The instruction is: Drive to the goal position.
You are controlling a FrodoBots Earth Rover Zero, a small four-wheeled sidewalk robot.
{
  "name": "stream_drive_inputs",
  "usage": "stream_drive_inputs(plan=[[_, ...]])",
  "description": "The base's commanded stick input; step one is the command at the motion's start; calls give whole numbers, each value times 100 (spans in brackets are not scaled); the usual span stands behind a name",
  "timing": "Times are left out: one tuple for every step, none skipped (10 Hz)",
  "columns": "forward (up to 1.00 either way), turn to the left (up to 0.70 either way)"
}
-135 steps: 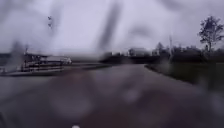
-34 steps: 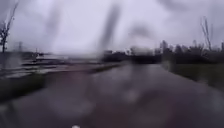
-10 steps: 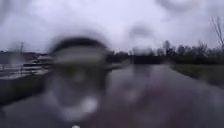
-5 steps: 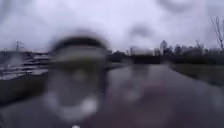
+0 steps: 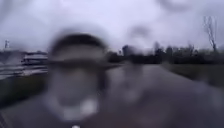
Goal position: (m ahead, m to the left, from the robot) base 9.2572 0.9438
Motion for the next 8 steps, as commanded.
stream_drive_inputs(plan=[[70, -35], [70, -35], [70, -35], [70, -35], [70, -35], [70, -35], [70, -35], [70, -35]])
